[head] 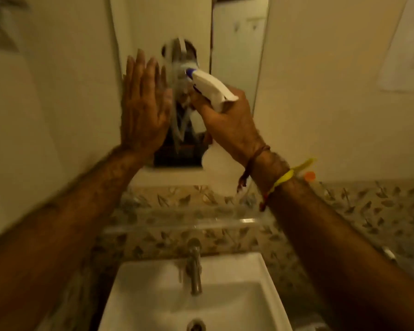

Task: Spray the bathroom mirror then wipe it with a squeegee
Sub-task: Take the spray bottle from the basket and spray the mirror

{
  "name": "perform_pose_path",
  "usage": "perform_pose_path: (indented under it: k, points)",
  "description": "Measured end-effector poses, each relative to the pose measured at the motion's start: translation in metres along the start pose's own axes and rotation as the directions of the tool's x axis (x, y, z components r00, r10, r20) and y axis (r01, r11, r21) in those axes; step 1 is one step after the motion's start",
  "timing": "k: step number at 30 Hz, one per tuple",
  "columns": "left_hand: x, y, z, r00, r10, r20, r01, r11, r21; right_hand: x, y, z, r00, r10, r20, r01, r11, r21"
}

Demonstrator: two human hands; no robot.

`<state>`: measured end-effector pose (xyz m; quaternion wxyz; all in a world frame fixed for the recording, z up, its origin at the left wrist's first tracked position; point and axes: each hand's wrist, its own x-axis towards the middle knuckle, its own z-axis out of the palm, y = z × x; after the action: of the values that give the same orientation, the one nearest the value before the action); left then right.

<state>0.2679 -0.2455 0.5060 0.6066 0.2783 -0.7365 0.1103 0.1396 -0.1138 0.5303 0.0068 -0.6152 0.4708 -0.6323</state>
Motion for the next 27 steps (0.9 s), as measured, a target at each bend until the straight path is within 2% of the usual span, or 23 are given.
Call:
perform_pose_path:
  k: [2, 5, 8, 12, 20, 23, 27]
  points:
    - [0.034, -0.018, -0.014, 1.0, -0.017, 0.008, 0.016, 0.999, 0.048, 0.021, -0.011, 0.0, 0.999, -0.014, 0.041, 0.013, 1.0, 0.002]
    - [0.078, -0.047, -0.026, 0.991, -0.081, 0.109, 0.069, 0.991, 0.111, 0.054, -0.025, -0.008, 0.996, -0.056, 0.066, 0.059, 0.998, -0.032]
    - [0.11, -0.077, -0.028, 0.955, -0.179, 0.237, 0.146, 0.978, 0.152, 0.086, -0.041, -0.013, 0.993, -0.109, 0.035, 0.113, 0.983, -0.145]
    - [0.128, -0.104, -0.018, 0.921, -0.216, 0.324, 0.158, 0.968, 0.197, 0.125, -0.054, -0.006, 0.988, -0.148, 0.044, 0.154, 0.943, -0.295]
    - [0.125, -0.131, 0.014, 0.951, -0.198, 0.238, 0.175, 0.978, 0.112, 0.168, -0.056, 0.026, 0.982, -0.181, 0.062, 0.191, 0.917, -0.349]
    - [0.124, -0.137, 0.013, 0.957, -0.174, 0.231, 0.148, 0.981, 0.125, 0.166, -0.049, 0.038, 0.985, -0.152, 0.085, 0.172, 0.914, -0.367]
    - [0.123, -0.134, 0.015, 0.953, -0.186, 0.238, 0.148, 0.974, 0.169, 0.172, -0.046, 0.031, 0.99, -0.136, 0.026, 0.137, 0.928, -0.347]
